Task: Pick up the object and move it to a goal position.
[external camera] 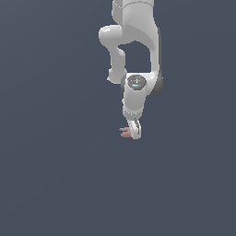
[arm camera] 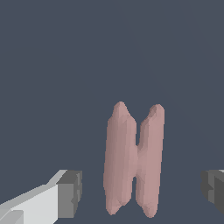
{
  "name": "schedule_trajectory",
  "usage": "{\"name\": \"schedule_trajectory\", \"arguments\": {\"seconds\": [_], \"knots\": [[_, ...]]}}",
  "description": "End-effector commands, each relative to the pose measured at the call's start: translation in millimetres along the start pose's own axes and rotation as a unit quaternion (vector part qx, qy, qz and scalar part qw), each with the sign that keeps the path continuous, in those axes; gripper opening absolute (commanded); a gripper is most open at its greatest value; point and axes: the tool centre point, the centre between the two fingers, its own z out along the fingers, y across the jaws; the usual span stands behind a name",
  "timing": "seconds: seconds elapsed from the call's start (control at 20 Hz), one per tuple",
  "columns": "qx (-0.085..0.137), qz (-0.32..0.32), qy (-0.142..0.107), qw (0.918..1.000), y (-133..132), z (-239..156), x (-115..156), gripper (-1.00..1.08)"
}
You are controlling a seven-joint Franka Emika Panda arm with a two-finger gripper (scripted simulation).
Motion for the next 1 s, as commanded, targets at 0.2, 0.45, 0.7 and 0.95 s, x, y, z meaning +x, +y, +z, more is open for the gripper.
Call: {"name": "schedule_trajectory", "arguments": {"seconds": [0.2, 0.45, 0.7, 0.95], "knots": [[0.0, 0.033, 0.002, 0.9995, 3.8, 3.6, -2.9, 1.0], [0.0, 0.036, 0.002, 0.9994, 4.2, 4.0, -3.4, 1.0], [0.0, 0.036, 0.002, 0.9993, 4.6, 12.1, -3.5, 1.0], [0.0, 0.038, 0.002, 0.9993, 5.4, 35.2, -3.1, 1.0]]}}
